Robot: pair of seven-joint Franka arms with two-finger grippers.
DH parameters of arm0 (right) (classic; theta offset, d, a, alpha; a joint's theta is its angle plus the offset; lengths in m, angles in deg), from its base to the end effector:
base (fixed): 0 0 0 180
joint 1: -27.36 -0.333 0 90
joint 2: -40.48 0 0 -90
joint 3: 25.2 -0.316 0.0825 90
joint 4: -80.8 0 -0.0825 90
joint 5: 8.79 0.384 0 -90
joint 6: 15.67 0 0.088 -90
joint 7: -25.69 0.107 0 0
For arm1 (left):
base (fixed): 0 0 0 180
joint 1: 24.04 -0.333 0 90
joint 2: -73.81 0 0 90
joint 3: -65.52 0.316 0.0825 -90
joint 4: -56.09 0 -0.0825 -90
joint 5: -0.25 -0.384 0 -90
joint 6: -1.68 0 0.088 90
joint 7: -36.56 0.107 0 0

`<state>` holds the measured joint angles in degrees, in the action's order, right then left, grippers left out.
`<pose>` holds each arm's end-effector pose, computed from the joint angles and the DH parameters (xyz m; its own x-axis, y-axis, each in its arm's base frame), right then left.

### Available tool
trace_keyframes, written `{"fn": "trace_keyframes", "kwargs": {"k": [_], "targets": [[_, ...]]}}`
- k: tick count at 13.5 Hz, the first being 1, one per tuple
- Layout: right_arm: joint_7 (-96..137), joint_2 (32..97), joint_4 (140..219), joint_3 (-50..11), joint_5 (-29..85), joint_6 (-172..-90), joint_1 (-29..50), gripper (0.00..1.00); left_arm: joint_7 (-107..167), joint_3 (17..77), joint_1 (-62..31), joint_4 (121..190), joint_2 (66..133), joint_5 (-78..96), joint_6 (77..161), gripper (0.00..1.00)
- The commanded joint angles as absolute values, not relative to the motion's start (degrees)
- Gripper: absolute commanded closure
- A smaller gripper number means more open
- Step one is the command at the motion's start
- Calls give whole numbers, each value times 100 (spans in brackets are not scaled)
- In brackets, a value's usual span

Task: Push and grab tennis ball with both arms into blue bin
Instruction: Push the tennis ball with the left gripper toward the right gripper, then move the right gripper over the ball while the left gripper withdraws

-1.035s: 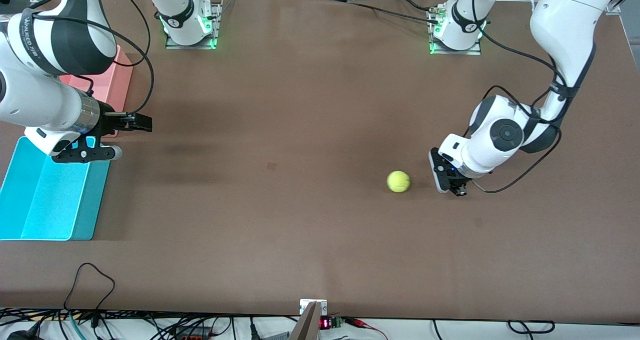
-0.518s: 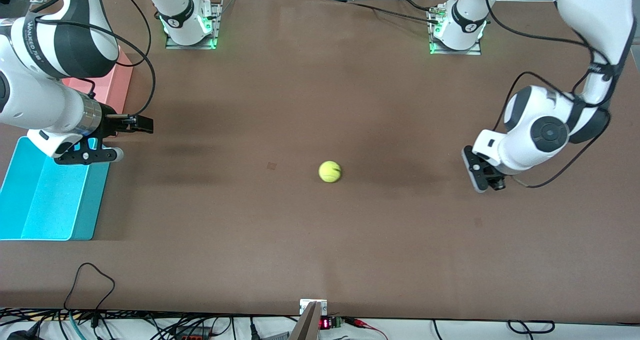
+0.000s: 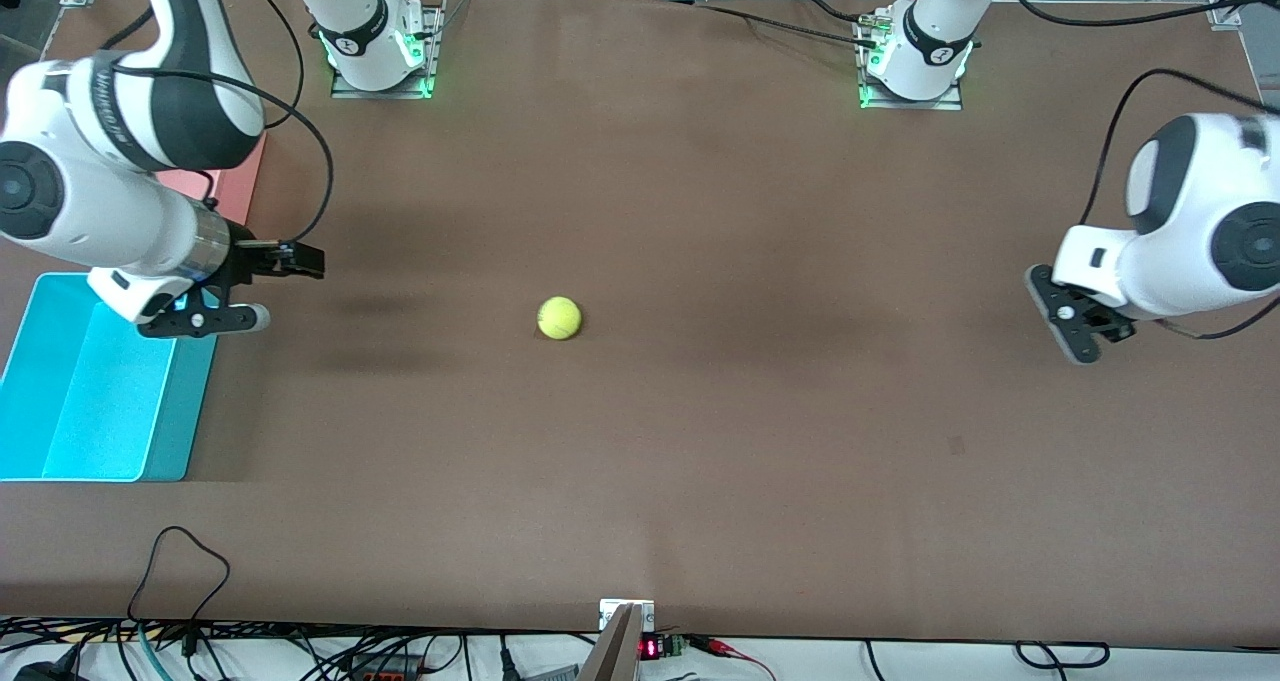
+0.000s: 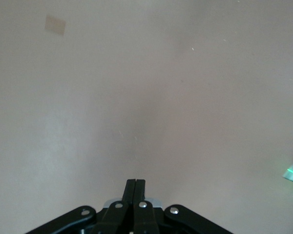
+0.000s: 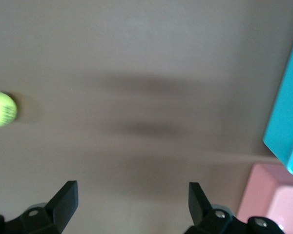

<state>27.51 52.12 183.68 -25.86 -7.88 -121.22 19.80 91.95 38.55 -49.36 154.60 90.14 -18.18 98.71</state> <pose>0.5921 0.0865 0.4222 0.9820 0.1056 -0.1564 0.1051 -0.9944 -0.0118 0.6024 0.0336 0.4156 0.4315 -0.8527 -0.2945 -0.8653 -0.4835 0.1322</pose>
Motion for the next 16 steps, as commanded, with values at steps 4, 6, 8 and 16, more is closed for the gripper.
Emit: {"fn": "trace_keyframes", "kwargs": {"k": [4,6,8,16], "targets": [[3455,4243,20532,-3204,-739,-13729,2024,0,8140,3792,-5085,14504,8920,-1584,8448,0],[3509,4014,21094,-3249,-730,-14160,2068,0,7850,3810,-5085,14521,8692,-1540,8237,0],[3509,3847,21402,-3249,-730,-14170,2077,0,7227,3801,-5216,14538,8524,-1355,7903,0],[3316,3661,22660,-3416,-747,-14432,2420,0,5828,5910,-3477,14846,8040,-616,7998,0]]}}
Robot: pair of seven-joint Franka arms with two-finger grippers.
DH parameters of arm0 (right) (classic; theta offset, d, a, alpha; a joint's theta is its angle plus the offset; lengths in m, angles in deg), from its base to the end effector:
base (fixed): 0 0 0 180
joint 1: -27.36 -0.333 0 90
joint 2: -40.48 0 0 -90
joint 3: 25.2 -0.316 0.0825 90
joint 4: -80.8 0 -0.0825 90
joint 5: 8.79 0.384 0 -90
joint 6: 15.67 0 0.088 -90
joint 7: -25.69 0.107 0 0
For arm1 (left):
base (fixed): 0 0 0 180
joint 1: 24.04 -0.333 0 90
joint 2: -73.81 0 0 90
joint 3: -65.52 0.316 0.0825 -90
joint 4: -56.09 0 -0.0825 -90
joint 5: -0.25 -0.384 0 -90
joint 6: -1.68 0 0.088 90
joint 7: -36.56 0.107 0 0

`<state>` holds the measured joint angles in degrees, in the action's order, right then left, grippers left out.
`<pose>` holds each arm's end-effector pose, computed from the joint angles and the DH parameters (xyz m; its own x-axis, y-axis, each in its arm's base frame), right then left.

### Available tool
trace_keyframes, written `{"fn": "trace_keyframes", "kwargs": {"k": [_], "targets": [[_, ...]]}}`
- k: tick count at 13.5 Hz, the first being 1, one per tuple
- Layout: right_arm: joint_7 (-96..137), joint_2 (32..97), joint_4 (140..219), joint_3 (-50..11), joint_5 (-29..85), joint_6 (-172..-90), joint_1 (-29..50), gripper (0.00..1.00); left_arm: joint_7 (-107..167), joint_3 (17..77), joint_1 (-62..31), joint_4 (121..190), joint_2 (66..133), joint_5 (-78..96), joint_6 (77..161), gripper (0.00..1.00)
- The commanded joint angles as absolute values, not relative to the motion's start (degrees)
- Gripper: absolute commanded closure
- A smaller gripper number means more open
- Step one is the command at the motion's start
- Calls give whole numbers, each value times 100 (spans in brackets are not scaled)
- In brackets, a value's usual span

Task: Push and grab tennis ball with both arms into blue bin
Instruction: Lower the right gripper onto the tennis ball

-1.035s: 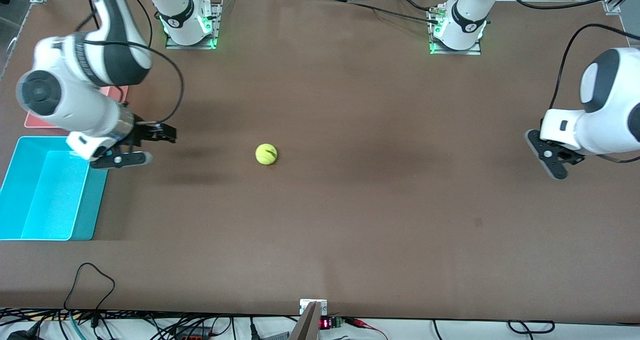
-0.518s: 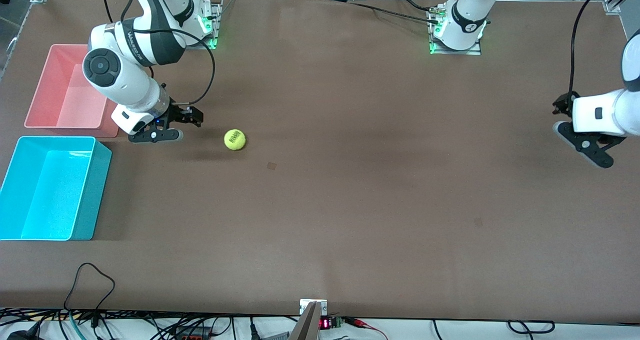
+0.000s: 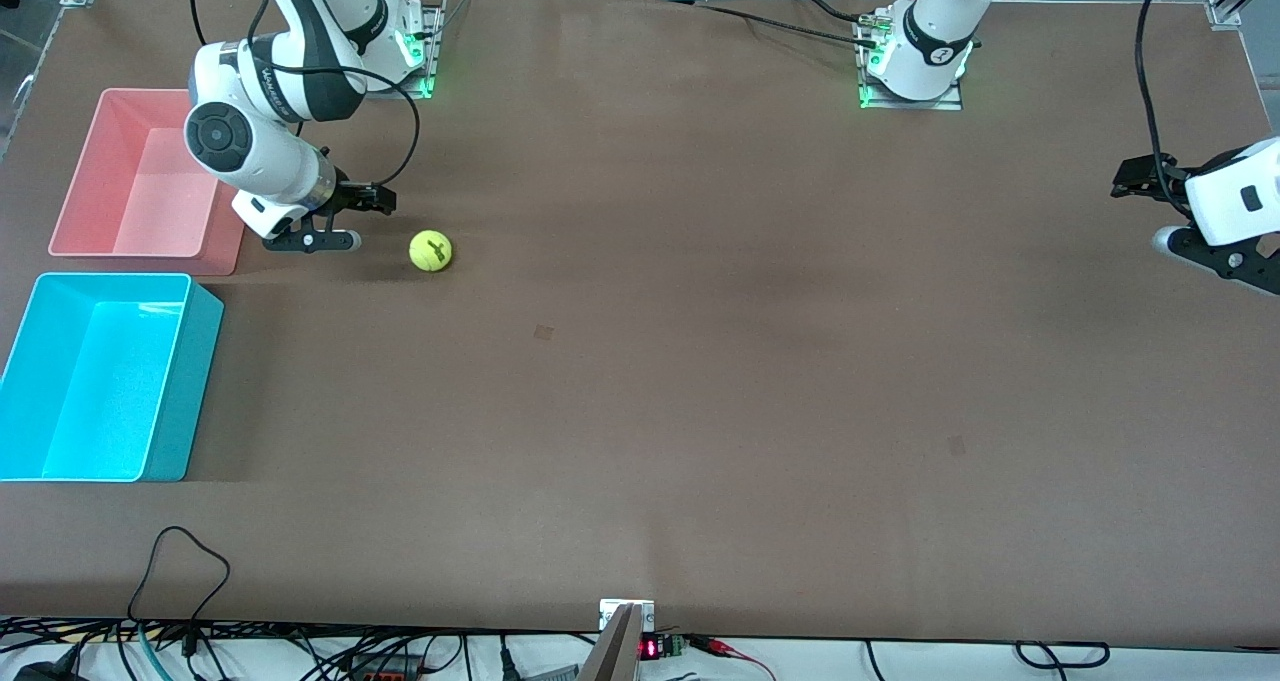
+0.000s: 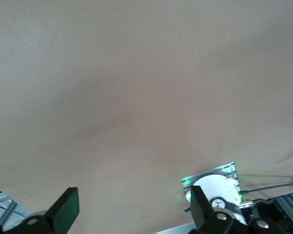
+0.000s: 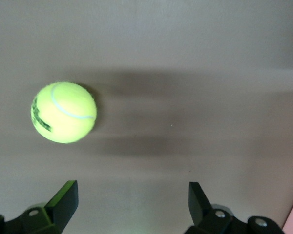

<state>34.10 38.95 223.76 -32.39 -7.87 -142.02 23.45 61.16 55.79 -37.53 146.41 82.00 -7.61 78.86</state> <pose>0.4269 0.0841 0.2760 0.9655 0.0299 -0.2586 0.0393 -0.9987 0.0315 0.5588 0.0594 0.5289 0.8642 -0.3365 -0.3741 -0.3440 -0.9377 0.0487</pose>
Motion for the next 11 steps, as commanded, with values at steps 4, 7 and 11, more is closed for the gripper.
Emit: {"fn": "trace_keyframes", "kwargs": {"k": [4,7,11], "targets": [[3168,3845,23012,-3530,-774,-15171,2516,0,5809,5919,-3503,14934,8049,-625,8087,0],[3079,3995,23047,-3530,-774,-15278,2587,0,5809,5910,-3512,14934,8058,-625,8060,0],[3044,4258,23109,-3661,-774,-15575,2578,0,5809,5910,-3520,14943,8058,-634,8052,0]]}}
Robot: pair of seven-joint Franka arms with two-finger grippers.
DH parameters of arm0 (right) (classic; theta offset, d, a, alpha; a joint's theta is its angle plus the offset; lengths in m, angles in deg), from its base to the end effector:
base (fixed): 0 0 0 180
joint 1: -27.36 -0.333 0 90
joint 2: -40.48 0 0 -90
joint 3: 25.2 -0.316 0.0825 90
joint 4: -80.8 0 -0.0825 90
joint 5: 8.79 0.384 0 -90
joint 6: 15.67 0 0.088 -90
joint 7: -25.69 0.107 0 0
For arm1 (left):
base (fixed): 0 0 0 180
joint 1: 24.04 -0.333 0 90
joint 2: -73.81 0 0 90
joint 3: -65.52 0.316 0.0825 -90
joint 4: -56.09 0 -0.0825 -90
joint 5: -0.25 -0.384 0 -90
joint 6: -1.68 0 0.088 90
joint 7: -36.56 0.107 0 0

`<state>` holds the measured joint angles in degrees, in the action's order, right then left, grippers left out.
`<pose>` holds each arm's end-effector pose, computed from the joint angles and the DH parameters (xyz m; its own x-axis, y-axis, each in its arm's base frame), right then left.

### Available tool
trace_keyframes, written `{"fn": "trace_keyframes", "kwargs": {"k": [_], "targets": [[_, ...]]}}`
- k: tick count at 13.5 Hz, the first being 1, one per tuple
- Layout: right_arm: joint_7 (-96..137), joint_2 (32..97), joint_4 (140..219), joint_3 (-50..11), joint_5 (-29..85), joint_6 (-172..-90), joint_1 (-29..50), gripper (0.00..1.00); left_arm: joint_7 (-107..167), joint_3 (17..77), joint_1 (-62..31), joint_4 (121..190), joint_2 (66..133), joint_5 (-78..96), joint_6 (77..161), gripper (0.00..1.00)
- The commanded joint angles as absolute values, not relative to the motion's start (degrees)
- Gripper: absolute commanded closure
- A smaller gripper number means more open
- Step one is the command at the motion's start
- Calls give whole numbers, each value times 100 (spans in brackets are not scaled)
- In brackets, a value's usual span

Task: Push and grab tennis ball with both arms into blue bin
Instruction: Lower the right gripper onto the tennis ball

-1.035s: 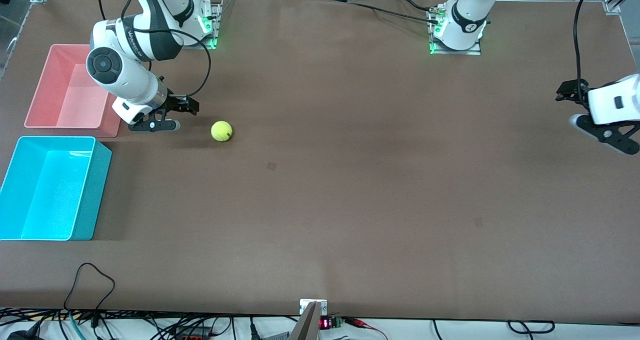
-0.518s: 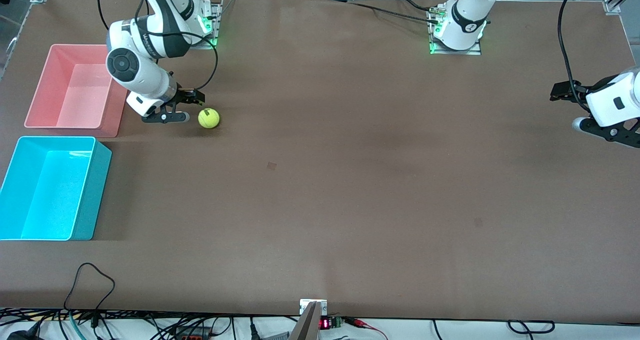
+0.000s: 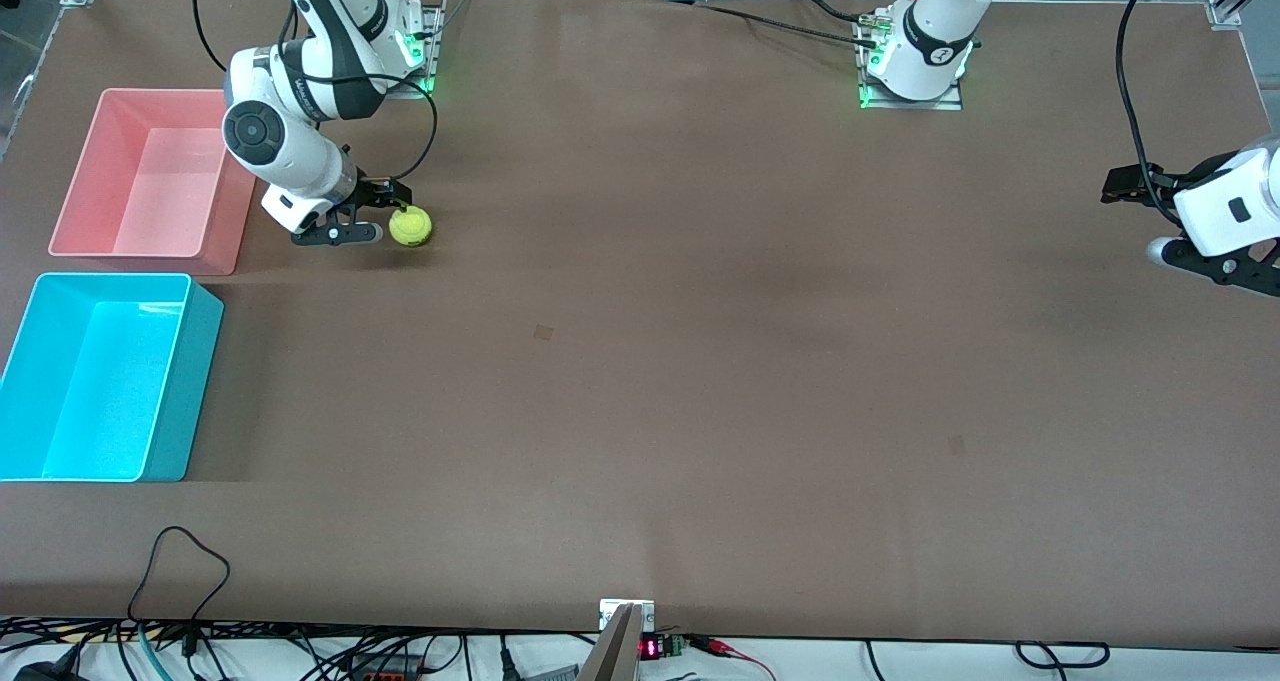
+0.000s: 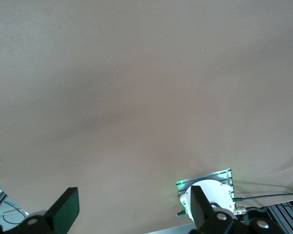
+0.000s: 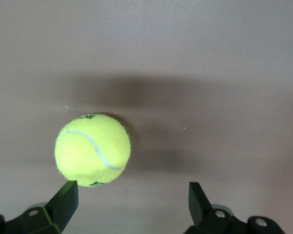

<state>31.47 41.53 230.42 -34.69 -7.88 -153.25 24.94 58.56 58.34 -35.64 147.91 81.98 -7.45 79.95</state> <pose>0.4009 0.0850 0.2290 0.9699 0.0904 -0.2263 0.0956 -0.9953 0.0120 0.5579 0.0636 0.5181 0.8784 -0.2849 -0.3837 -0.2958 -0.9547 0.0317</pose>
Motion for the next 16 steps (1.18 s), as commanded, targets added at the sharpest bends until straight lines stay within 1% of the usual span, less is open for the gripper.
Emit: {"fn": "trace_keyframes", "kwargs": {"k": [1,4,8,10,12,15,16], "targets": [[3044,4268,23109,-3827,-774,-15681,2578,0,5809,5919,-3529,14943,8058,-634,8034,0],[3052,4268,23092,-3934,-782,-15769,2569,0,5809,5937,-3538,14934,8066,-617,8078,0],[2895,4548,23100,-3996,-791,-16164,2569,0,5109,6086,-3547,14881,8049,-572,8227,0],[2816,4654,23100,-3996,-791,-16297,2569,0,4222,6165,-3477,14925,8005,-581,8594,0],[2797,4698,23100,-3996,-791,-16297,2569,0,3710,6165,-3380,14934,7987,-581,8772,0],[2789,4777,23118,-3996,-791,-16288,2578,0,3656,6156,-3336,14943,7812,-529,9097,0],[2789,4778,23127,-3996,-800,-16271,2578,0,3656,6148,-3292,14934,7742,-241,9150,0]]}}
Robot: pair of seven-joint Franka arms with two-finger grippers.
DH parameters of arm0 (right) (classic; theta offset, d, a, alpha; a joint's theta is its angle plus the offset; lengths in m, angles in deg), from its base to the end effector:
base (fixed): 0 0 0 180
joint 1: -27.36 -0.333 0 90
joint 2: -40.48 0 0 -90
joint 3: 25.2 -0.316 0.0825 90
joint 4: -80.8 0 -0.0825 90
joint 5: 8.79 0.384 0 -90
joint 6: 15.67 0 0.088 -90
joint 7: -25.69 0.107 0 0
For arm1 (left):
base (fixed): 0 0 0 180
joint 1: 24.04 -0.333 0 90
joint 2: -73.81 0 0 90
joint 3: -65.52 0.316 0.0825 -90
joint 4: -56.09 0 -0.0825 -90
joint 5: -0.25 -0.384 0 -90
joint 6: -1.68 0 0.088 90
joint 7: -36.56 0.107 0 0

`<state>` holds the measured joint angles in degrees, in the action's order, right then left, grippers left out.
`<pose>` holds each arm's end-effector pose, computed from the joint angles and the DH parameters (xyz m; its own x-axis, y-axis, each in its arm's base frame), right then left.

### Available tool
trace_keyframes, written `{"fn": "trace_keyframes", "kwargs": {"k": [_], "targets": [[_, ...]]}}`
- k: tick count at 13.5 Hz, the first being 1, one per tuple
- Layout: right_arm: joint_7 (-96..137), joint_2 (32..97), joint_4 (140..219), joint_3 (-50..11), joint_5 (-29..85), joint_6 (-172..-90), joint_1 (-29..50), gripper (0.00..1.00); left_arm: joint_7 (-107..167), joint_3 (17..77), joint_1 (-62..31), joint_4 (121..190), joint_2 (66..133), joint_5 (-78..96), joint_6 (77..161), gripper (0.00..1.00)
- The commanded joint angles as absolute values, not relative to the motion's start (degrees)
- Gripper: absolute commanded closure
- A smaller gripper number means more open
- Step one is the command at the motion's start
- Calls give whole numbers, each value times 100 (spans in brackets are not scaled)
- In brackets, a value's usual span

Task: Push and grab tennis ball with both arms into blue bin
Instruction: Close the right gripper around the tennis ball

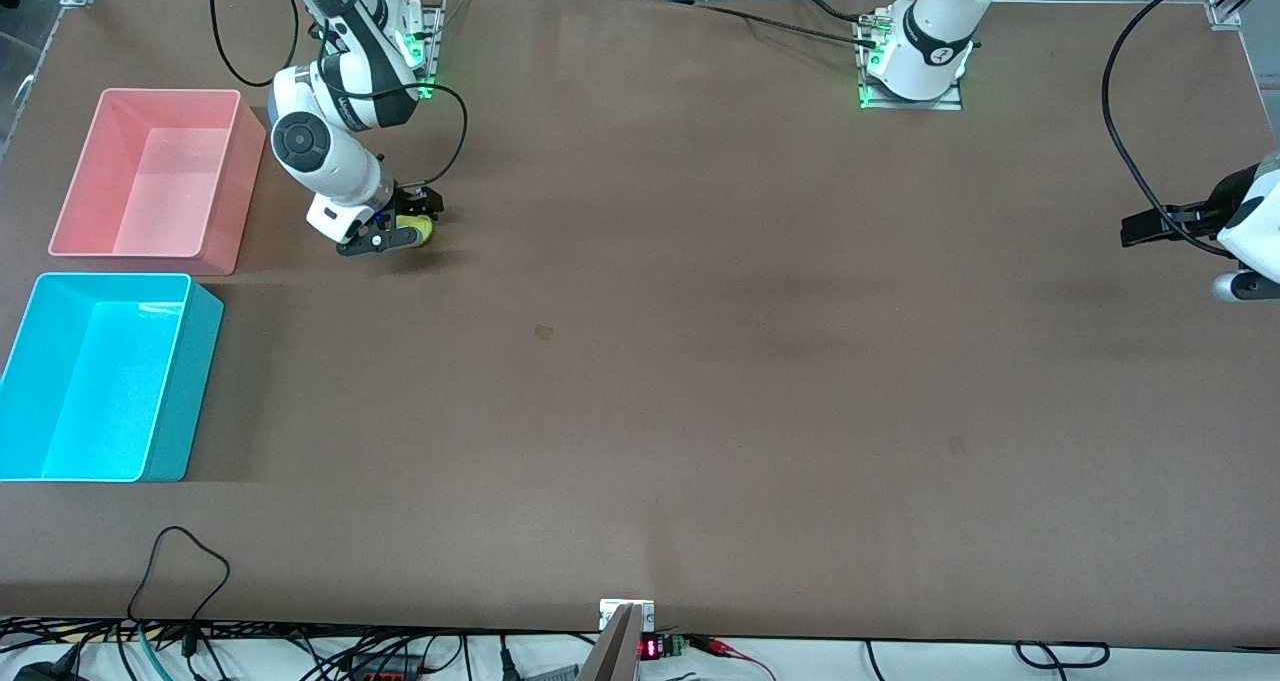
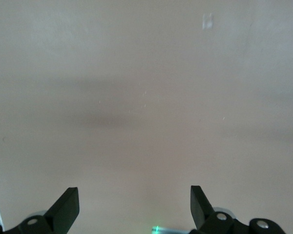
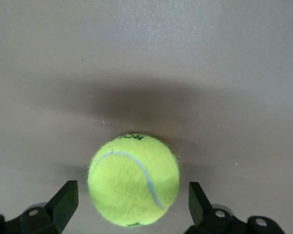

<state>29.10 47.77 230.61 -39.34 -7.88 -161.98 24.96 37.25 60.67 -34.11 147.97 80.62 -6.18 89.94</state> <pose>0.3962 0.1211 0.1944 0.9592 0.2131 -0.1857 0.2119 -0.9769 -0.0262 0.5749 0.0673 0.5402 0.9801 0.0797 -0.1817 0.0625 -0.9932 -0.0986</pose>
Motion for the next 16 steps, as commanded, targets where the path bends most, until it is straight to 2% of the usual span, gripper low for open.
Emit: {"fn": "trace_keyframes", "kwargs": {"k": [1,16], "targets": [[2789,4778,23144,-3996,-800,-16271,2578,0,3638,6148,-3292,14925,7698,127,9159,0],[2789,5015,23153,-3996,-844,-16420,2587,0,3621,5963,-3292,14671,7697,263,8895,0]]}}
